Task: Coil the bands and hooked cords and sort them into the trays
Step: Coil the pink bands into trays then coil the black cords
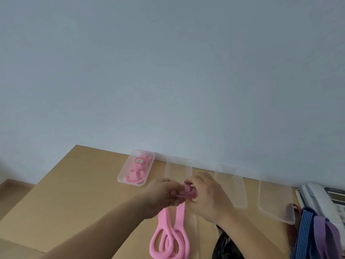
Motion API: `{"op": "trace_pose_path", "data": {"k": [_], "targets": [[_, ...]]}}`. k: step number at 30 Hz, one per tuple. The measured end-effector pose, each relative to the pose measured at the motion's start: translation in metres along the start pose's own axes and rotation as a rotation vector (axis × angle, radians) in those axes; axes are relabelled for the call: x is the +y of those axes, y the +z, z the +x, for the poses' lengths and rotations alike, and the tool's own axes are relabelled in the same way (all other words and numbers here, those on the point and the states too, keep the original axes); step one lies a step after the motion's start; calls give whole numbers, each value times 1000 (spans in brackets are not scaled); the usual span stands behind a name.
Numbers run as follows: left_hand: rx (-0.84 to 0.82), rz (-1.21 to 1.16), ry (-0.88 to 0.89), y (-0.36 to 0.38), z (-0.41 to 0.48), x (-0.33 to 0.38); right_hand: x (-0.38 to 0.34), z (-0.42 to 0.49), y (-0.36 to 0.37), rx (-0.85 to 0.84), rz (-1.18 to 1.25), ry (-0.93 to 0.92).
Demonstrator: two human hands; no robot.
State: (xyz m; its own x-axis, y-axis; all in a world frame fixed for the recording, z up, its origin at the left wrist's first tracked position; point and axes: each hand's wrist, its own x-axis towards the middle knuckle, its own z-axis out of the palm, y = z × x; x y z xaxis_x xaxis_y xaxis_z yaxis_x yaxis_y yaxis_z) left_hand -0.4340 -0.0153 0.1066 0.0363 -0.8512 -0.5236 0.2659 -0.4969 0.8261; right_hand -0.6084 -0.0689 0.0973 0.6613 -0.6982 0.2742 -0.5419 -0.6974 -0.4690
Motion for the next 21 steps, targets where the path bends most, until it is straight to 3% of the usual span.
{"op": "trace_pose_path", "data": {"k": [5, 9, 14, 21], "targets": [[131, 138, -45, -25, 28, -1, 17, 21, 30, -17, 16, 38], [292, 622, 30, -50, 70, 1, 45, 48, 49, -25, -56, 131], [253, 1057, 23, -62, 123, -5, 71, 96, 75, -92, -202, 166], [184, 1185, 5, -65, 153, -9, 93, 129, 126, -212, -299, 174]]}}
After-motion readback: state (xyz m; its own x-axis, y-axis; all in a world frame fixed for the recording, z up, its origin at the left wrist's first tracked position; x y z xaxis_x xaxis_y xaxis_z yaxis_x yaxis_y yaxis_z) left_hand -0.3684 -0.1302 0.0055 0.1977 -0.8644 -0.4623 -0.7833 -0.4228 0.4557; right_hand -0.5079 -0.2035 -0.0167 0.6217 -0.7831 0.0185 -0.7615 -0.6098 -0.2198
